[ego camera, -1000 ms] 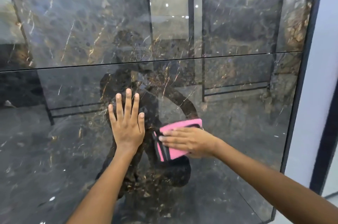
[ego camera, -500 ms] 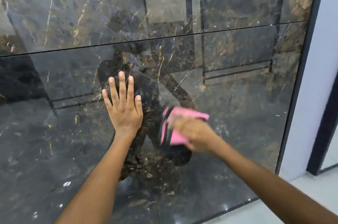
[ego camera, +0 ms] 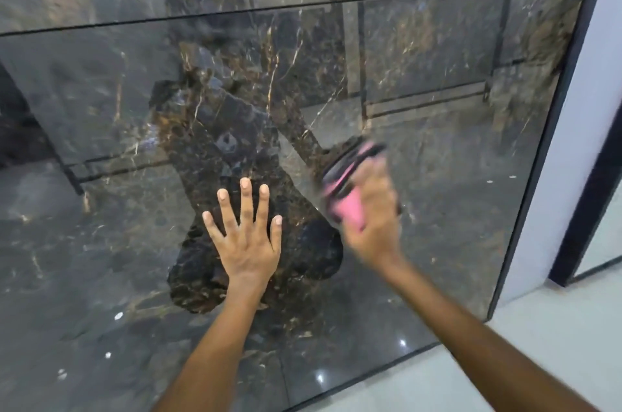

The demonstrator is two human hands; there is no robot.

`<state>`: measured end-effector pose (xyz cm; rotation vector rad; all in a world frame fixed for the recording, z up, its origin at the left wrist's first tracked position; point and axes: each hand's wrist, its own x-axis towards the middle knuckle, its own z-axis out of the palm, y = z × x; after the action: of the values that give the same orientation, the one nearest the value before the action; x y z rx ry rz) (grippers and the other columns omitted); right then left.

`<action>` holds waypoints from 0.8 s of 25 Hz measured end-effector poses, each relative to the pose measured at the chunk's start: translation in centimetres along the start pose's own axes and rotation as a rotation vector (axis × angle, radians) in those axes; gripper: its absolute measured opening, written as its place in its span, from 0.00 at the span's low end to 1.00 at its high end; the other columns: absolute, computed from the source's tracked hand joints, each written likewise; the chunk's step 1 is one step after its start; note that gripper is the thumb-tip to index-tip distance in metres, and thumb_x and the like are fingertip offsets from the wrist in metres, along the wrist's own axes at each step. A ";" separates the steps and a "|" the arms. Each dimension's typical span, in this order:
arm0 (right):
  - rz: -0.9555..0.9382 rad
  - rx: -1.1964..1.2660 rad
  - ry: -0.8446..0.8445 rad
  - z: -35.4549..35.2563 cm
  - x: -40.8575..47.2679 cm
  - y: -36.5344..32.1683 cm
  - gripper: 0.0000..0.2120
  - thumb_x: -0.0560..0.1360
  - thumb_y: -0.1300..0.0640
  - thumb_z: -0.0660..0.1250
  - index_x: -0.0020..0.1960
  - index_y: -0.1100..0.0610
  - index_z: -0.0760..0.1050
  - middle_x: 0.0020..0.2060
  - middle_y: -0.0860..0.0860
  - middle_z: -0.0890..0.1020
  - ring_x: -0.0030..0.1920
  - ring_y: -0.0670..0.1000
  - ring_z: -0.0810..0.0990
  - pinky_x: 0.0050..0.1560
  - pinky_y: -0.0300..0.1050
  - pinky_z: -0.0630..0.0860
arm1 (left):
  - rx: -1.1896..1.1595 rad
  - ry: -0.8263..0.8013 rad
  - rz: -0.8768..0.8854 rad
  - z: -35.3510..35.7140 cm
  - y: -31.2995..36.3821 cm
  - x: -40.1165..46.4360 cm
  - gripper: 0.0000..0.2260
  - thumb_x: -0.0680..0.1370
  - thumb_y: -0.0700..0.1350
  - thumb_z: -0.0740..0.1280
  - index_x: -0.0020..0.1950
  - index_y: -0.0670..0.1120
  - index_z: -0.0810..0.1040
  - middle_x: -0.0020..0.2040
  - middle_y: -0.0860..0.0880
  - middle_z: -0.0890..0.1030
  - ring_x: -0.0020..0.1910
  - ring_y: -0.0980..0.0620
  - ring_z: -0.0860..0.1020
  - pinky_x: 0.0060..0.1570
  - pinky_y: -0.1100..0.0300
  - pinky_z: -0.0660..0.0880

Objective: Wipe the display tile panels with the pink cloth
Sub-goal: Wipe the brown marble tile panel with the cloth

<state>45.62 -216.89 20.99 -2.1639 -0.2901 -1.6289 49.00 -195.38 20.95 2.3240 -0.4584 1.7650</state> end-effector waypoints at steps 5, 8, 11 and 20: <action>-0.666 -0.223 -0.322 -1.6 -4.2 1.7 0.37 0.69 0.63 0.64 0.76 0.60 0.57 0.72 0.58 0.66 0.75 0.58 0.59 0.74 0.52 0.57 | -0.010 0.009 0.011 -0.3 0.0 -0.5 0.26 0.84 0.55 0.47 0.81 0.53 0.43 0.81 0.52 0.40 0.79 0.46 0.39 0.74 0.42 0.39; -0.079 -0.185 0.100 -4.8 5.8 5.3 0.32 0.73 0.60 0.62 0.73 0.69 0.59 0.71 0.68 0.65 0.73 0.63 0.60 0.72 0.60 0.61 | 0.014 0.006 0.012 -0.3 0.0 -0.4 0.26 0.84 0.55 0.48 0.81 0.53 0.43 0.81 0.52 0.40 0.79 0.46 0.39 0.75 0.42 0.39; 0.222 0.051 0.268 -2.8 6.2 3.1 0.34 0.69 0.67 0.65 0.73 0.72 0.59 0.74 0.65 0.60 0.77 0.61 0.53 0.76 0.60 0.56 | -0.004 0.017 0.005 0.1 0.0 -0.6 0.26 0.84 0.55 0.47 0.81 0.53 0.43 0.81 0.53 0.40 0.79 0.46 0.39 0.75 0.42 0.39; -0.687 -0.179 -0.383 -3.8 -2.6 6.1 0.34 0.64 0.69 0.72 0.68 0.61 0.67 0.62 0.61 0.77 0.61 0.59 0.77 0.60 0.56 0.76 | 0.006 0.014 0.002 -0.2 0.2 -0.2 0.26 0.85 0.55 0.47 0.81 0.53 0.43 0.80 0.53 0.40 0.79 0.46 0.39 0.75 0.43 0.39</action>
<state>44.02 -223.79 18.17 -2.6949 -1.1461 -1.5751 48.66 -195.43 20.77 2.3150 -0.4532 1.7847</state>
